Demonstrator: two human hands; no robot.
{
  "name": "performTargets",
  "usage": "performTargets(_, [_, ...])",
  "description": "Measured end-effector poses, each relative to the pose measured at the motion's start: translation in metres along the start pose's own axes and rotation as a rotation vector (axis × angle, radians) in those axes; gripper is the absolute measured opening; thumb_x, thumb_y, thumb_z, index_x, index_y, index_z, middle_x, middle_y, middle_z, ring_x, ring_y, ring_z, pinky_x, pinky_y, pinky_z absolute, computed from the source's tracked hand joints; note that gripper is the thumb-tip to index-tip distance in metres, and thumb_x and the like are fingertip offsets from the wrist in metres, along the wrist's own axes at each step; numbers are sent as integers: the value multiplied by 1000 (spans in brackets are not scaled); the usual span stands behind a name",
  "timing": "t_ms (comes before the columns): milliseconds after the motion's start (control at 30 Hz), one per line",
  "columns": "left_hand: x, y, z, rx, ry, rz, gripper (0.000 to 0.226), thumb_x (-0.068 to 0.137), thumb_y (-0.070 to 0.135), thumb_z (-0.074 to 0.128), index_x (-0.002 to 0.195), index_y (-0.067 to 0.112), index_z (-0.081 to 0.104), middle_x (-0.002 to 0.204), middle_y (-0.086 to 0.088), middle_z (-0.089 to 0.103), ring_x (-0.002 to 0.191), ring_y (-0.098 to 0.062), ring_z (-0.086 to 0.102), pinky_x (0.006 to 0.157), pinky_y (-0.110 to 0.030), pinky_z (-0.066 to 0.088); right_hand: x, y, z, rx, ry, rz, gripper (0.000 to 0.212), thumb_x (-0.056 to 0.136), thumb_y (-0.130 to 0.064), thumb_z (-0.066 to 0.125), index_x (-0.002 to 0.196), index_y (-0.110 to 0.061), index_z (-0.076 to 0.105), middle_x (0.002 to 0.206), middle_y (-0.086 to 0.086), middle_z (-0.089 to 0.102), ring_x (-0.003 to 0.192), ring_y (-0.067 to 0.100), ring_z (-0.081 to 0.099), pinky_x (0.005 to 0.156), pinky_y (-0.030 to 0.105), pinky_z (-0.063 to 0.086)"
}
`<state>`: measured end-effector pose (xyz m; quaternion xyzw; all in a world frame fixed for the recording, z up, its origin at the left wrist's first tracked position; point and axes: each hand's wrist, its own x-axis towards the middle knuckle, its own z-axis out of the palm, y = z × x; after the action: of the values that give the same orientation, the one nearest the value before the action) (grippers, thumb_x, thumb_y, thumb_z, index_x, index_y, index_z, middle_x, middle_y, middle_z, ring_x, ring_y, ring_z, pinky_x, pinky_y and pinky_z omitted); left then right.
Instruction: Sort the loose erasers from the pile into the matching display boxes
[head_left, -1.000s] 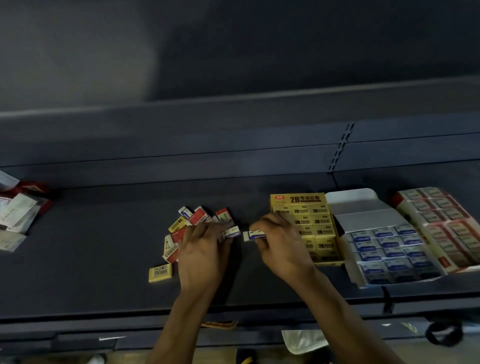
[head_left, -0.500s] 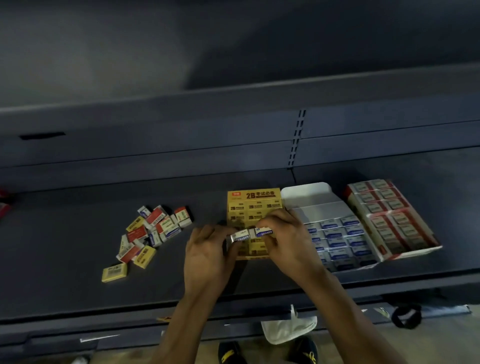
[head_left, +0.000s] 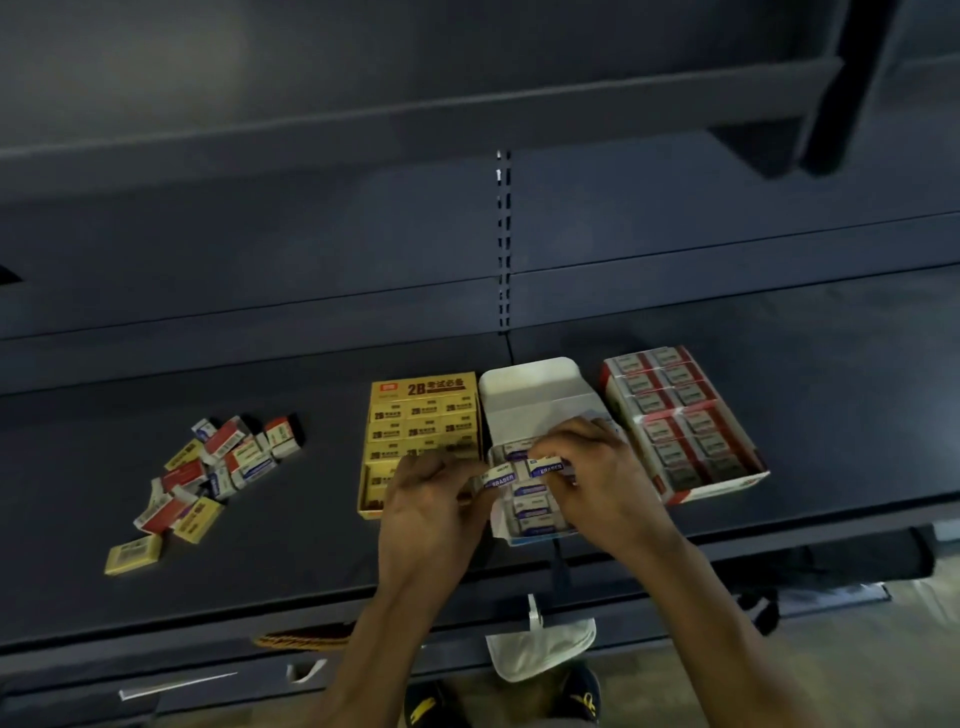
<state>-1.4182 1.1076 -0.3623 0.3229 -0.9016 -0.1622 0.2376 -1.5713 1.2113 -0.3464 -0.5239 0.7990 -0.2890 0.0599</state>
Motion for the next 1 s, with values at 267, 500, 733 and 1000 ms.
performTargets(267, [3, 34, 20, -31, -52, 39, 28, 66, 20, 82, 92, 20, 73, 84, 0, 64, 79, -24, 58, 68, -33, 51, -11, 32, -22, 22, 9, 38, 27, 73, 0, 68, 96, -14, 69, 103, 1, 63, 99, 23, 59, 78, 35, 54])
performTargets(500, [3, 51, 30, -23, -121, 79, 30, 63, 24, 85, 90, 24, 72, 81, 5, 65, 81, -21, 57, 70, -32, 51, -15, 50, -32, -59, -7, 112, 27, 78, -2, 65, 102, -14, 68, 108, 1, 62, 106, 21, 53, 80, 27, 48])
performTargets(733, [1, 58, 35, 20, -131, 113, 29, 61, 22, 85, 87, 22, 73, 80, 4, 65, 79, -20, 57, 67, -34, 53, -15, 52, -29, -73, -43, 92, 26, 79, -4, 64, 103, -13, 69, 108, 0, 62, 105, 20, 55, 81, 26, 48])
performTargets(1000, [2, 66, 39, 23, -94, 138, 28, 60, 22, 85, 84, 22, 72, 79, 3, 65, 78, -19, 58, 69, -30, 51, -14, 57, -24, -58, -41, 103, 12, 77, -9, 72, 87, -13, 67, 100, 3, 62, 92, 21, 60, 67, 21, 46])
